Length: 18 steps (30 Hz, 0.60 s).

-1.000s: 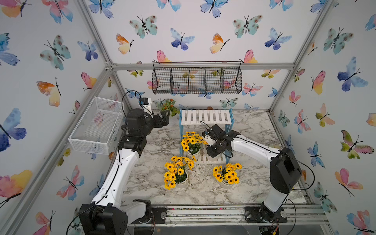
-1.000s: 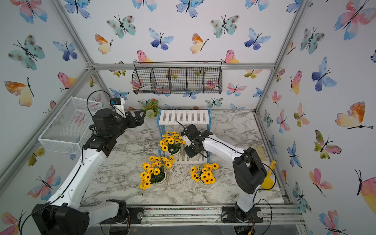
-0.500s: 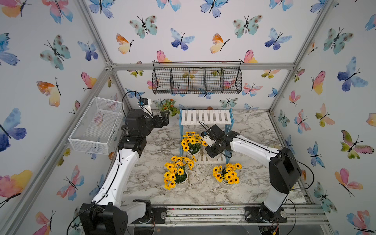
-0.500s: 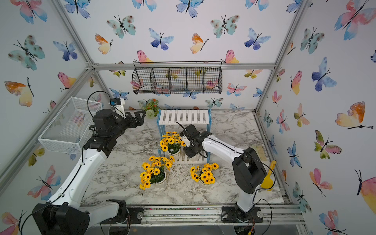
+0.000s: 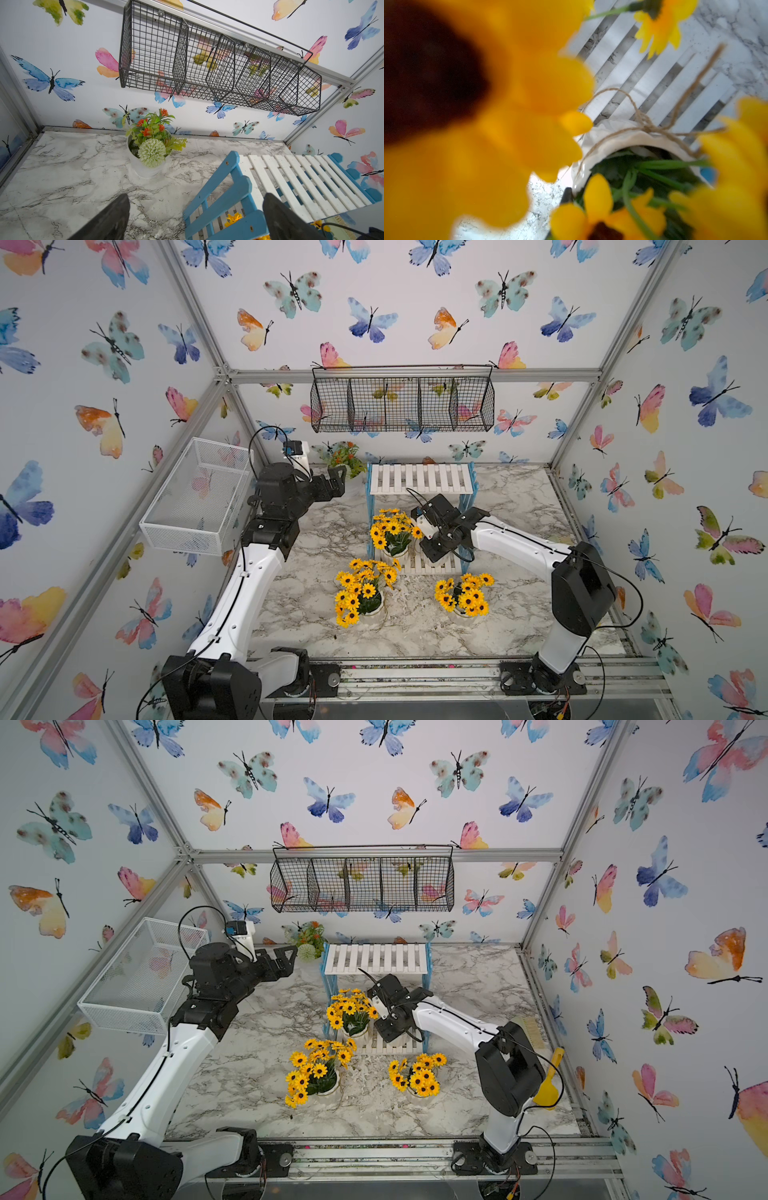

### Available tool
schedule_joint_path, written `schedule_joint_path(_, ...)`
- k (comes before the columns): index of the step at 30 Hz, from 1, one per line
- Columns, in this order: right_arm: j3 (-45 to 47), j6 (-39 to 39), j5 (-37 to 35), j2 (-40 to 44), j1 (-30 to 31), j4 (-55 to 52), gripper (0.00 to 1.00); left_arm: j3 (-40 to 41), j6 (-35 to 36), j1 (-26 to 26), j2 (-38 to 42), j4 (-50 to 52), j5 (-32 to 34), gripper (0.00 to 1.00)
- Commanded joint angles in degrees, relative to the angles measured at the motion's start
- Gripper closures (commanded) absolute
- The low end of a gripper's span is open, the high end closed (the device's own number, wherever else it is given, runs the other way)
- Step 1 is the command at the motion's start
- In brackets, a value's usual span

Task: Take the sunflower pots off the shelves
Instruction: Pick up the sunflower pot from the shelf.

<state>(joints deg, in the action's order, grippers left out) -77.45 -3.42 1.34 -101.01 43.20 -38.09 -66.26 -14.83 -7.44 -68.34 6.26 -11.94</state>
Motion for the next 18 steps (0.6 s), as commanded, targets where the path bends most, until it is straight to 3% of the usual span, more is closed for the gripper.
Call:
schedule_joint_path(1, -0.33, -0.45, -1.53, 2.17, 1.02, -1.2, 0.97, 0.73, -0.53, 0.54, -0.29, -1.49, -0.89, 0.01)
schedule_joint_path(18, -0.53, -2.84, -9.09, 6.01, 8.97, -4.45, 0.98, 1.31, -1.48, 1.29, -0.4, -2.58, -1.9, 0.01)
